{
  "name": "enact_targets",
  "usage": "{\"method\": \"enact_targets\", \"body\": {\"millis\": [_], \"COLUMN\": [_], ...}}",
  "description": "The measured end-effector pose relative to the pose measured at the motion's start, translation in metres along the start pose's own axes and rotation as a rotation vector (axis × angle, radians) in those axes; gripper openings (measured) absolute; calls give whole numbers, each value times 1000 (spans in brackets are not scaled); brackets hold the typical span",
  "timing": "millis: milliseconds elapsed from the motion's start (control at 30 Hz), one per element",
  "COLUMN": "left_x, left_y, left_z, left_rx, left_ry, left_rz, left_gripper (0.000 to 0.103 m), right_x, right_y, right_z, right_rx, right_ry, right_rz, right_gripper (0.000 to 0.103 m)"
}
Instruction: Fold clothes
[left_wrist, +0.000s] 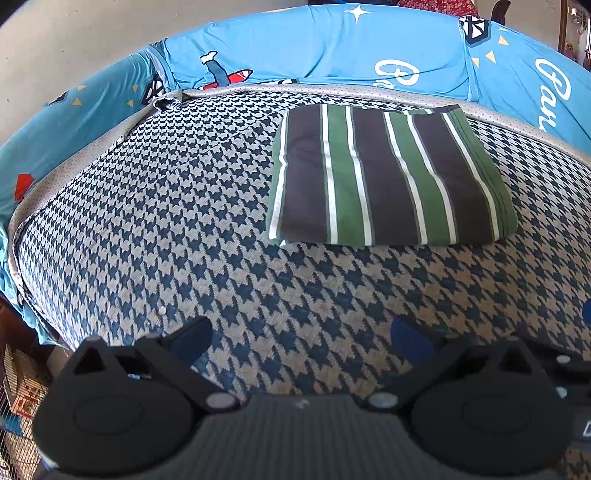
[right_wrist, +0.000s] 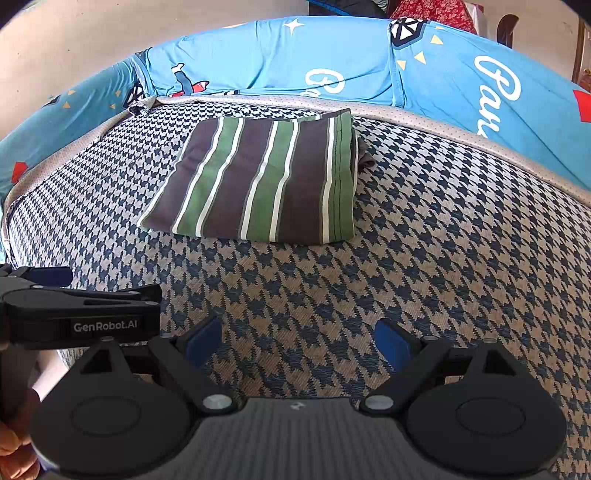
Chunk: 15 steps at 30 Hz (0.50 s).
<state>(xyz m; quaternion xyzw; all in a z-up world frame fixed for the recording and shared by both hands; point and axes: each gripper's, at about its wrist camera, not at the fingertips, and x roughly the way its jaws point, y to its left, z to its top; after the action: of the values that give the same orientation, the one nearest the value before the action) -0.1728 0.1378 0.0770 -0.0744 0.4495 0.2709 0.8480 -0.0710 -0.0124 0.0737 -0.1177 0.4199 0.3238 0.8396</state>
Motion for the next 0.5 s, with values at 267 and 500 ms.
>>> {"method": "enact_targets", "body": {"millis": [267, 500], "left_x": [0, 1], "left_y": [-2, 1], "left_z": [-1, 0], "left_rx": [-1, -4], "left_ry": [7, 16], "left_rz": [-6, -15], "left_gripper": [103, 103], "right_x": [1, 2], "right_y": [1, 2], "right_z": [-1, -2], "right_rx": [-2, 1], "right_ry": [0, 0], "right_rz": [1, 5], "right_gripper": [90, 90]}}
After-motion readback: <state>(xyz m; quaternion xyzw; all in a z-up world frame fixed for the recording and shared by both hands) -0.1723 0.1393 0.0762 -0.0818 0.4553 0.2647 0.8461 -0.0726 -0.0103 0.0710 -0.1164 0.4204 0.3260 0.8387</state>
